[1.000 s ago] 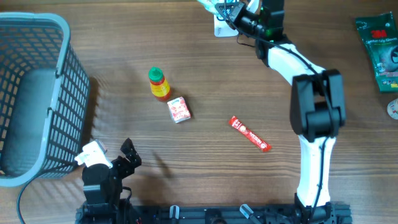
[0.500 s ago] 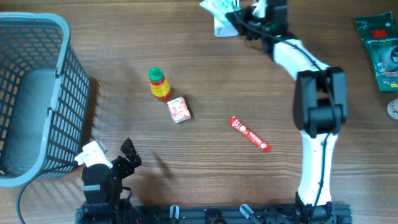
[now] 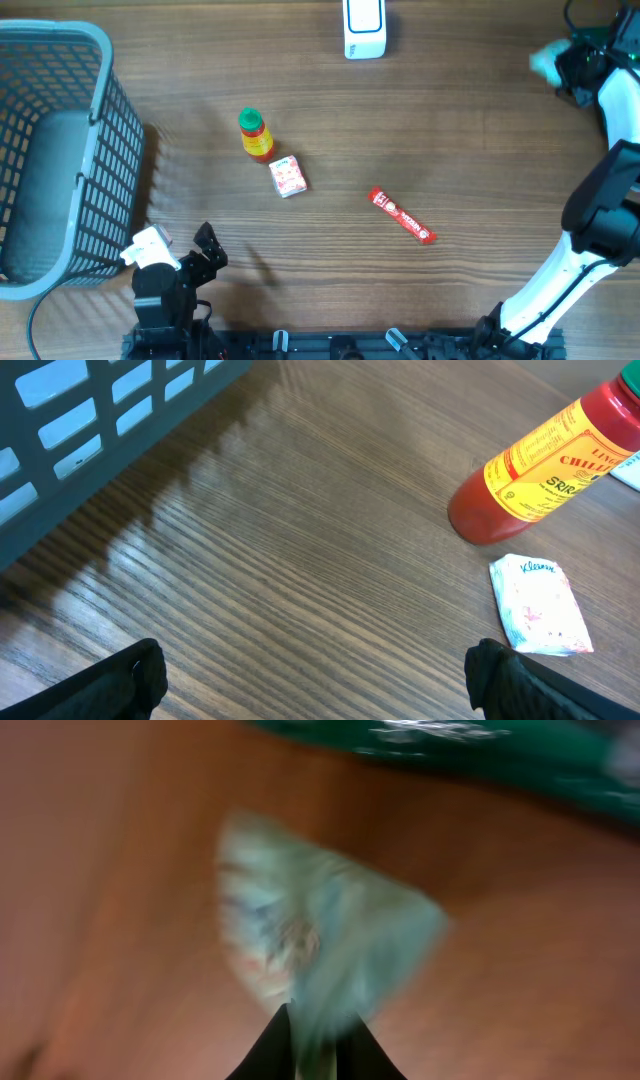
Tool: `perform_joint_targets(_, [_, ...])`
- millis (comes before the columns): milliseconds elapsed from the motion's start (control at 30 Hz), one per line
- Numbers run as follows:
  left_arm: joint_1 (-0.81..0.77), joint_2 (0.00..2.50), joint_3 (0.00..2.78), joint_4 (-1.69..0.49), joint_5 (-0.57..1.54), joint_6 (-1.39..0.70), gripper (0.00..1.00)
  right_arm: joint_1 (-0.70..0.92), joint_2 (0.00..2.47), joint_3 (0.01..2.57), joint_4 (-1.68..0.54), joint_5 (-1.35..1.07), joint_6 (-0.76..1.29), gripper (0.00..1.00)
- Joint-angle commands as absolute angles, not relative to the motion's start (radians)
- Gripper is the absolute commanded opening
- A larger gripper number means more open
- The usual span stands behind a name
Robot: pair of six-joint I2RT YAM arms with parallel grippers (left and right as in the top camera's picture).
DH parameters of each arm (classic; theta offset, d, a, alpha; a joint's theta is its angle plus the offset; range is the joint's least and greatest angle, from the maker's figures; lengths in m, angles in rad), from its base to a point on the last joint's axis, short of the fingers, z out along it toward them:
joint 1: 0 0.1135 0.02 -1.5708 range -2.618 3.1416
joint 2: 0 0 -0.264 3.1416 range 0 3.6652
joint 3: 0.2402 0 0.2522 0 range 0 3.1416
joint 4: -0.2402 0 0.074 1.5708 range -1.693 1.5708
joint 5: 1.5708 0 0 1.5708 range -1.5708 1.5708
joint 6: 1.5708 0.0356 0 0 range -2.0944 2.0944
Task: Scan the item barcode
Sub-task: 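Carry the wipes pack to the right edge and release it, then move the right gripper to the red Nescafe stick and grasp it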
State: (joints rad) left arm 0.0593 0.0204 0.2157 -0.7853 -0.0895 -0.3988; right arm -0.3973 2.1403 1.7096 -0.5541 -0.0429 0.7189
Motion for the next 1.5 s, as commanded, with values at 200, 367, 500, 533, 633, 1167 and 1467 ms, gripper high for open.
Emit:
perform_joint_targets(200, [0.060,0.015,0.211,-0.783,-0.103,-0.398,1.00,-0.464,2.114,1.694,-0.661,0.087,0.649,0.61])
perform_joint_targets(367, [0.060,0.015,0.211,-0.783,-0.103,-0.398,1.00,-0.455,1.919,1.723,-0.754,-0.249,0.553,0.80])
perform_joint_targets(500, [0.060,0.015,0.211,-0.783,-0.103,-0.398,1.00,-0.405,1.685,1.723,-0.831,-0.242,0.514,0.80])
perform_joint_targets(533, [0.060,0.015,0.211,-0.783,-0.103,-0.398,1.00,-0.388,1.634,1.723,-0.852,-0.233,0.496,0.80])
perform_joint_targets(633, [0.060,0.015,0.211,-0.783,-0.103,-0.398,1.00,-0.302,1.472,1.723,-0.975,-0.234,0.429,0.80])
perform_joint_targets(1167, [0.060,0.015,0.211,-0.783,-0.103,-0.398,1.00,0.589,1.402,1.050,-0.884,-0.032,0.183,0.62])
perform_joint_targets(1467, [0.060,0.015,0.211,-0.783,-0.103,-0.397,1.00,0.591,1.404,0.696,-0.467,-0.018,0.187,0.54])
